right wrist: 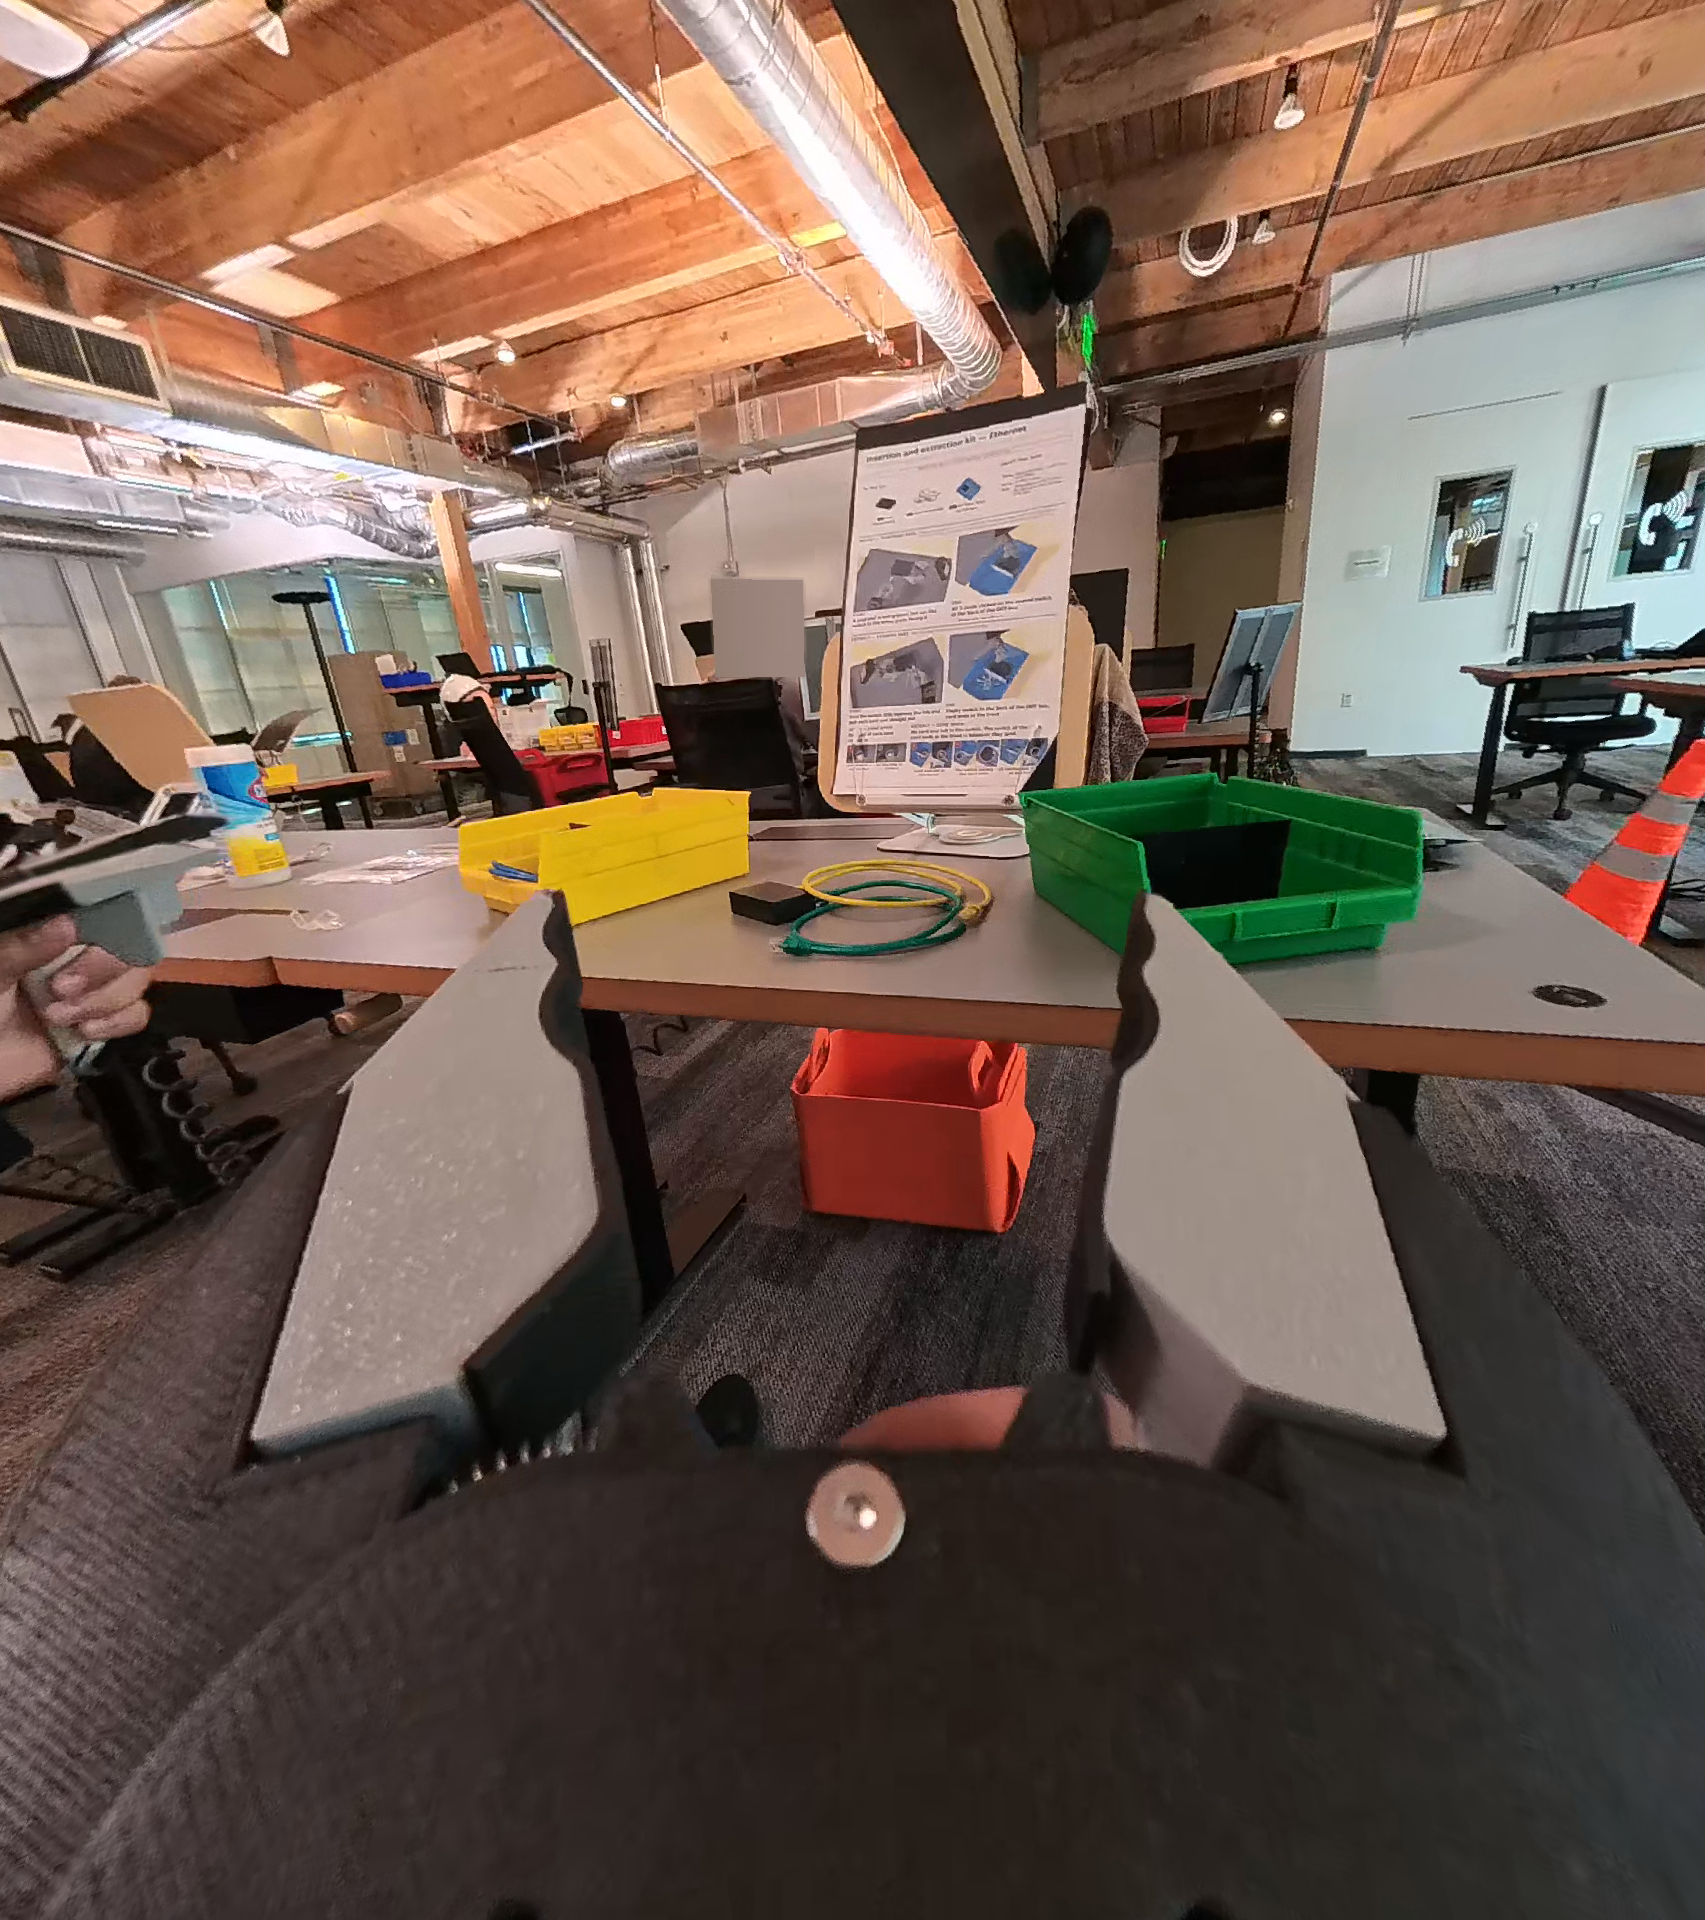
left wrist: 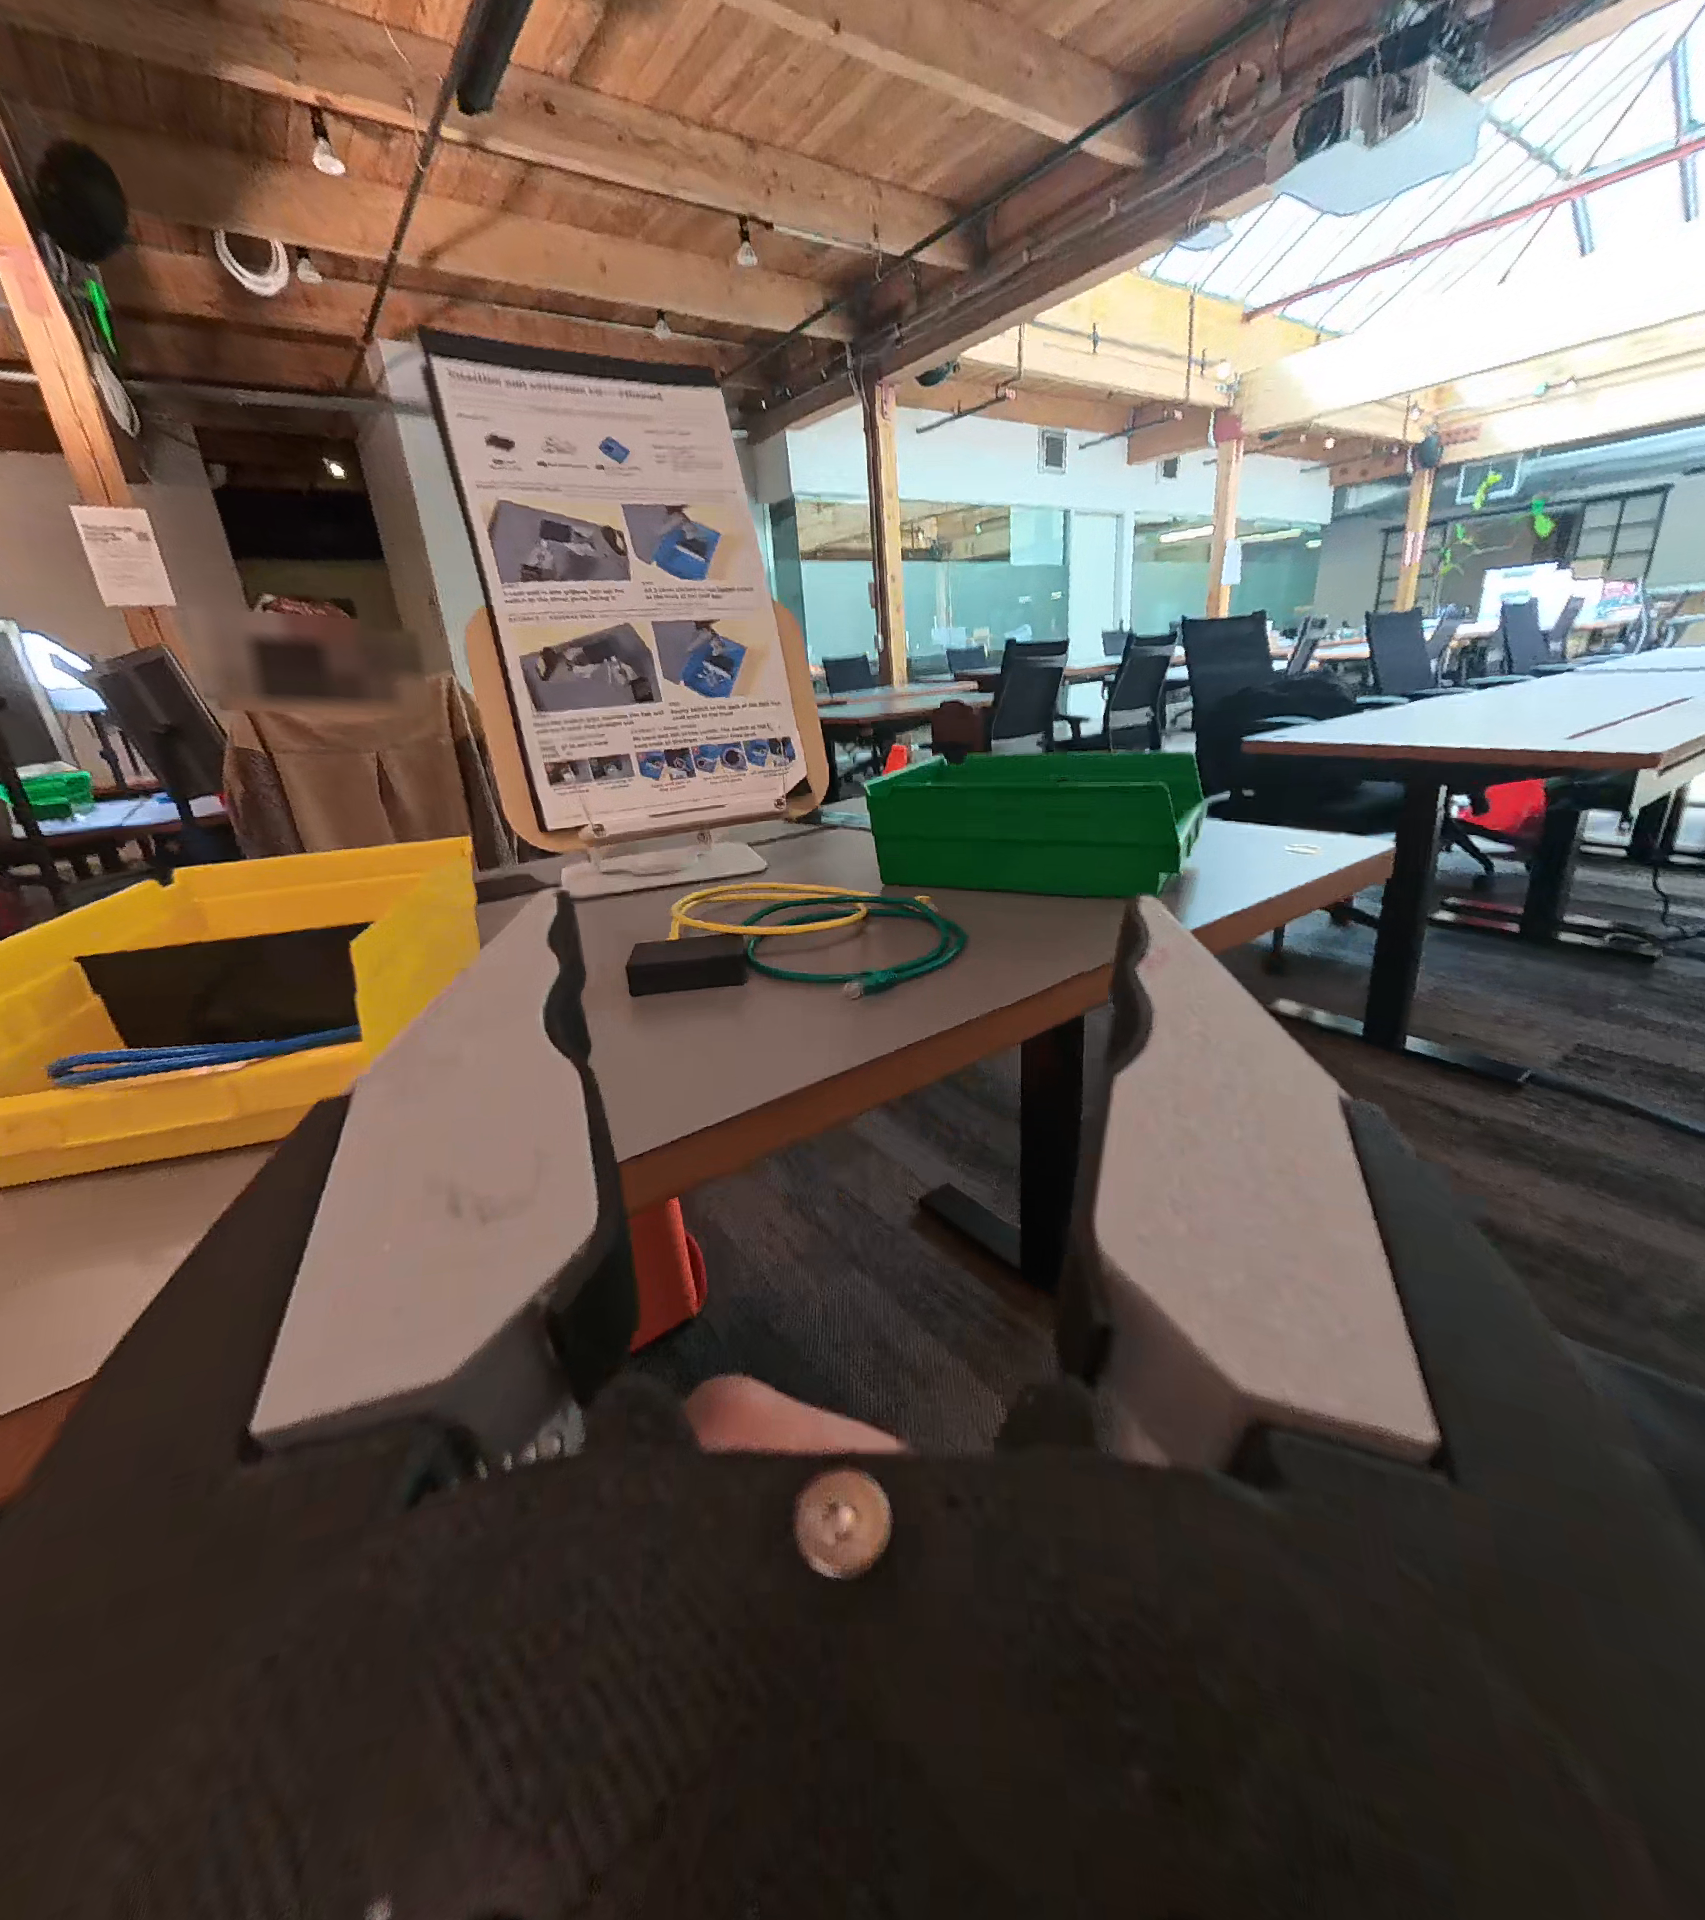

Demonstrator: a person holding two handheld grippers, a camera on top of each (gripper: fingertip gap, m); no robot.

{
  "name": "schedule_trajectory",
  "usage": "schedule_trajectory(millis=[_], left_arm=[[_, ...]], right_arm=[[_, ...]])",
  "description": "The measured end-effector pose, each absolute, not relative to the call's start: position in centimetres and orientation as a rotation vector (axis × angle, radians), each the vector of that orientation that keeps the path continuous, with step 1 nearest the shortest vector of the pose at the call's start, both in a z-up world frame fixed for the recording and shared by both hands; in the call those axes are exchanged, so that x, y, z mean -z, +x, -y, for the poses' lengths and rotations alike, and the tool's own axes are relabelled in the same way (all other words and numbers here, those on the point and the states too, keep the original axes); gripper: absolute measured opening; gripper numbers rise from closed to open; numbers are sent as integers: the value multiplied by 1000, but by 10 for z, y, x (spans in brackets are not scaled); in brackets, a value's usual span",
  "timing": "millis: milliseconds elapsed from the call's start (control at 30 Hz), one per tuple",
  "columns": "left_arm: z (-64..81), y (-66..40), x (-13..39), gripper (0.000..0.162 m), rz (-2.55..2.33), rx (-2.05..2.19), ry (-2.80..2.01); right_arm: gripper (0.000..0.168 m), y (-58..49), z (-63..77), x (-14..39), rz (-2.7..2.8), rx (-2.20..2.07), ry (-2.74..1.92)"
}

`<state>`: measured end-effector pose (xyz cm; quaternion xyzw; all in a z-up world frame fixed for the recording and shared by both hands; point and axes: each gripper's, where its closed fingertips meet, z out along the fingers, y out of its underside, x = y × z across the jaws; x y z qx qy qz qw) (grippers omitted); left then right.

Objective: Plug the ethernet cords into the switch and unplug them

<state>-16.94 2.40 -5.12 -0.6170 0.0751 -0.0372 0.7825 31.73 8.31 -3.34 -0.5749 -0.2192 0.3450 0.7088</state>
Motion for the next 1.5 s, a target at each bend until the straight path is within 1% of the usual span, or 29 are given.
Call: schedule_trajectory(millis=[200,500,1067,1500], left_arm=[[4,-170,61,102,-158,79,-1312],[34,-159,41,99,-161,74,-1229],[38,-164,34,98,-129,82,-1214],[32,-156,36,98,-136,98,-1239]], right_arm=[[101,314,-79,30,488,-791,-1265],[100,320,-83,33,472,-795,-1270],[100,320,-86,40,501,-736,-1286],[101,332,-85,31,462,-710,-1255]])
